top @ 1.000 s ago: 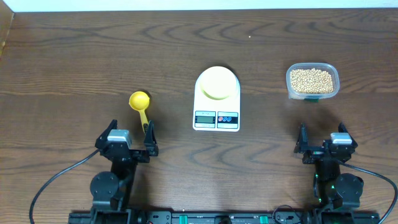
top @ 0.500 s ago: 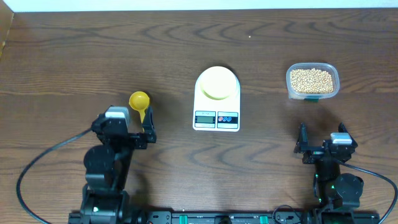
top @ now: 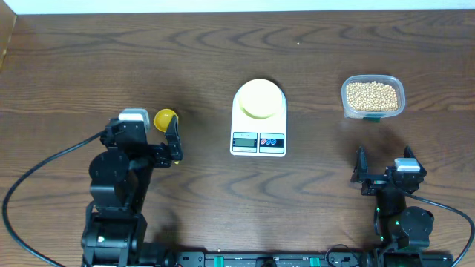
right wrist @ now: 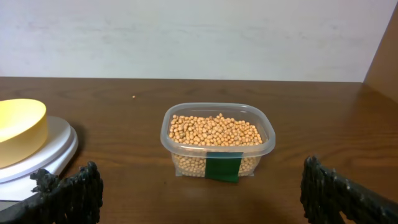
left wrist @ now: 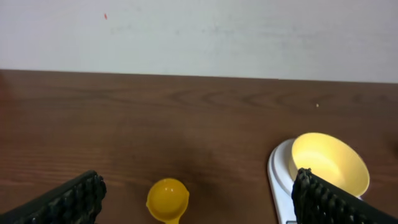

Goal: Scoop item into bowl and weigh 50g on scale
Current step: 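Raise the left arm and move the left gripper over the yellow scoop, then lower the open left gripper down onto the yellow scoop's cup rim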

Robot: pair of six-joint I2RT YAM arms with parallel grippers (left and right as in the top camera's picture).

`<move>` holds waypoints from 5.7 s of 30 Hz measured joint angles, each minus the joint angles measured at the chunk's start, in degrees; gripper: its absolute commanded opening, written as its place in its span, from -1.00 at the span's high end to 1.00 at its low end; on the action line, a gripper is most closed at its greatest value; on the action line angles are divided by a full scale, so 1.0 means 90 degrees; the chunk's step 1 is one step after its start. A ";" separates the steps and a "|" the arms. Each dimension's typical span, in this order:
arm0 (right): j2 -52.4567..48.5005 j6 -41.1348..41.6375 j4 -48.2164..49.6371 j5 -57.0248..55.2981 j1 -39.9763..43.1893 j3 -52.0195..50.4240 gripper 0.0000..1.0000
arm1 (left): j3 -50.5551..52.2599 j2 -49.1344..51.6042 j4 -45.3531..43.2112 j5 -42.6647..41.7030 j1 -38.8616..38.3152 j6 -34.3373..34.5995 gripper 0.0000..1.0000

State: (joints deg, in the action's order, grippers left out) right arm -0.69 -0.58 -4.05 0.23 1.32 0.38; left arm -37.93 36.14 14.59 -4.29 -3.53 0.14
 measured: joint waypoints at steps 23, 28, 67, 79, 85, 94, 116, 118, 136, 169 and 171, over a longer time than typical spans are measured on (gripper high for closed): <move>0.0000 -0.0002 0.0000 0.0000 0.0000 0.0000 -0.99 | -0.2555 0.2113 0.2052 0.0000 0.0046 0.0007 -0.95; 0.0000 0.0000 0.0000 0.0000 0.0000 0.0000 -0.99 | -0.3393 0.2822 0.2679 -0.0058 0.0277 0.0034 -0.95; 0.0000 0.0000 0.0000 0.0000 0.0000 0.0000 -0.98 | -0.5977 0.6421 0.4906 -0.0529 0.1428 0.0000 -0.95; 0.0000 0.0000 0.0000 0.0000 0.0000 0.0000 -0.98 | -0.5974 0.7169 0.4906 -0.0476 0.1428 0.0000 -0.95; 0.0000 0.0000 0.0000 0.0000 0.0000 0.0000 -0.99 | -0.5977 0.7526 0.4906 -0.0478 0.1428 0.0000 -0.95; 0.0000 0.0000 0.0000 0.0000 0.0000 0.0000 -0.99 | -0.5977 0.8043 0.4906 -0.0478 0.1428 0.0002 -0.95; 0.0000 0.0000 0.0000 0.0000 0.0000 0.0000 -0.98 | -0.5396 0.8308 0.4719 -0.0478 0.1428 0.0002 -0.95; 0.0000 0.0000 0.0000 0.0000 0.0000 0.0000 -0.99 | -0.5343 0.8308 0.4646 -0.0478 0.1428 0.0000 -0.95; 0.0000 0.0000 0.0000 0.0000 0.0000 0.0000 -0.99 | -0.5204 0.8308 0.4228 -0.0478 0.1428 0.0000 -0.95; 0.0000 0.0000 0.0000 0.0000 0.0000 0.0000 -0.99 | -0.4289 0.8308 0.3254 -0.0313 0.1428 -0.0002 -0.95; 0.0000 0.0000 0.0000 0.0000 0.0000 0.0000 -0.98 | -0.4289 0.8308 0.3249 -0.0316 0.1428 -0.0002 -0.95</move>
State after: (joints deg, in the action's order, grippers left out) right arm -0.69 -0.58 -4.05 0.23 1.32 0.38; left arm -76.53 110.91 43.83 -7.14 9.32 0.12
